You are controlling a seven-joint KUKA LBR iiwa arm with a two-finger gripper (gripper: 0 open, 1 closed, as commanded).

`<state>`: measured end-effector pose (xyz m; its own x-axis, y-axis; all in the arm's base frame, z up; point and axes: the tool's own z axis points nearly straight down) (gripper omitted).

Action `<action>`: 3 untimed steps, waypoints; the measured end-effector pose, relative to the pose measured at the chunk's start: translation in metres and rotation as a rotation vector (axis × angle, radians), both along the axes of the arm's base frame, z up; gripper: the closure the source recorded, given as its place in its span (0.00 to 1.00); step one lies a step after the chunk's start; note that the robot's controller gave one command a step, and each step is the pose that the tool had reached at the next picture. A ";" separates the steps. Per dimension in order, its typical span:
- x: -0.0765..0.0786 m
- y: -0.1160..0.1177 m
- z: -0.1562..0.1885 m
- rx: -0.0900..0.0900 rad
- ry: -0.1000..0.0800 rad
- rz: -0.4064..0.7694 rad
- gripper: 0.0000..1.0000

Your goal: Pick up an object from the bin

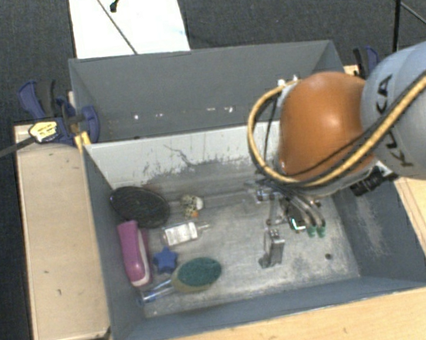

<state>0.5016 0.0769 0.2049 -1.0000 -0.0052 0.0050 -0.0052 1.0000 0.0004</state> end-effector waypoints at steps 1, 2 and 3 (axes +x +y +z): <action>0.001 0.073 -0.123 0.001 0.000 0.077 0.00; -0.001 0.087 -0.094 0.002 -0.010 -0.060 0.00; -0.002 0.086 -0.095 0.000 -0.007 -0.065 1.00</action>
Offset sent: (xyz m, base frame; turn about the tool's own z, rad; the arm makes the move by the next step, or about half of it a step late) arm 0.0026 0.0697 -0.1192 -0.0697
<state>0.4999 0.1629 0.1094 -0.9982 0.0602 -0.0023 0.0602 0.9982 0.0010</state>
